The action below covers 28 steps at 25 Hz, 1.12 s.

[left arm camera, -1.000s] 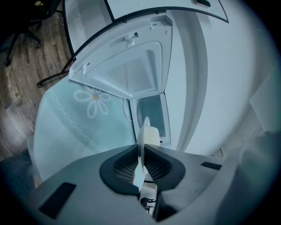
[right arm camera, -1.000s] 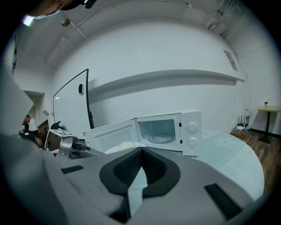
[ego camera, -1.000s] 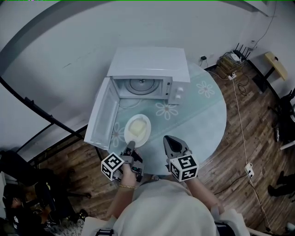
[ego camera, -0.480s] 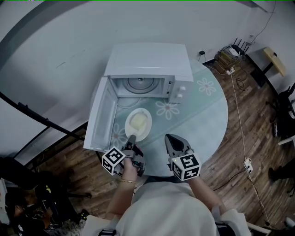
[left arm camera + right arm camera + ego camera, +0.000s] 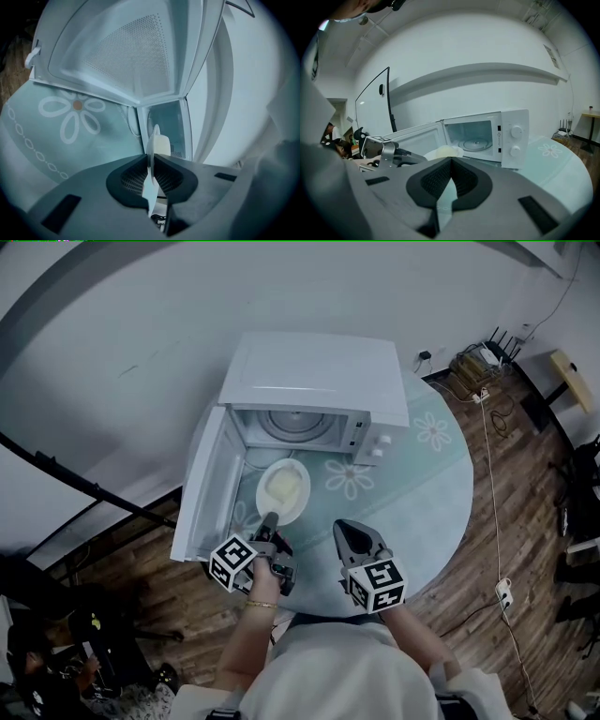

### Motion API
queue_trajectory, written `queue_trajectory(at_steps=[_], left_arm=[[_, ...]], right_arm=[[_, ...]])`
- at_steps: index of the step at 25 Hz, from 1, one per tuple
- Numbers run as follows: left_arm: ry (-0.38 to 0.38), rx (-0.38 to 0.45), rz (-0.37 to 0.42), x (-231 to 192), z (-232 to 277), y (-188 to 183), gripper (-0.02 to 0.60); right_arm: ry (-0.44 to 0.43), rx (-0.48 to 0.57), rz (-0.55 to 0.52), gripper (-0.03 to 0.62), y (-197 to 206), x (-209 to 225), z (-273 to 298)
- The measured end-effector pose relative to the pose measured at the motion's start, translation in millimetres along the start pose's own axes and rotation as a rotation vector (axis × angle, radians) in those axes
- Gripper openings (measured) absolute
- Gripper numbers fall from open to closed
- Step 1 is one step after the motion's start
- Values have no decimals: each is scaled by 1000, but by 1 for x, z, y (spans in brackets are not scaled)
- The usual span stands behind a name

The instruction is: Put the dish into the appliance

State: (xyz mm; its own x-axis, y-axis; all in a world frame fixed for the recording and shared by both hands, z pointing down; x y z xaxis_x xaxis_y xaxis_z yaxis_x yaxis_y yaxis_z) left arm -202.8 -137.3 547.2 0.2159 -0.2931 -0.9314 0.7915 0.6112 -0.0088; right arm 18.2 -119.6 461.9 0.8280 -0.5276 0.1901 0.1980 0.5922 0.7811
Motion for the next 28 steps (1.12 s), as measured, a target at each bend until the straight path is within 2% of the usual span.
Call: queue_trajectory(at_steps=[11, 21, 28], left_arm=[[-3, 19, -40, 1, 51, -29, 38], [-9, 49, -61, 1, 89, -56, 38], [-15, 48, -52, 4, 112, -67, 38]], right_arm=[[-45, -16, 15, 6, -17, 32, 36], [-77, -46, -18, 6, -26, 52, 55], [-86, -54, -22, 6, -28, 61, 63]])
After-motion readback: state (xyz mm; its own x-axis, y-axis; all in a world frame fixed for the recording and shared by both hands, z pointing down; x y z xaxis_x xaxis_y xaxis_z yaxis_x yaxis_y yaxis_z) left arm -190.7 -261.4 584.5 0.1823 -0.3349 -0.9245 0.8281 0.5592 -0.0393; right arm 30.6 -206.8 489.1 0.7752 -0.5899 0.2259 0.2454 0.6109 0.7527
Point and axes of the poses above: the fingertips, and each gripper's own axes: z forward along the fingers, x to its right, y out of its underside, the point moved 8 cm from there along -z, backward along the fingers, and after that the axes turned 15 degrees about -x, right-handed, at the moved point
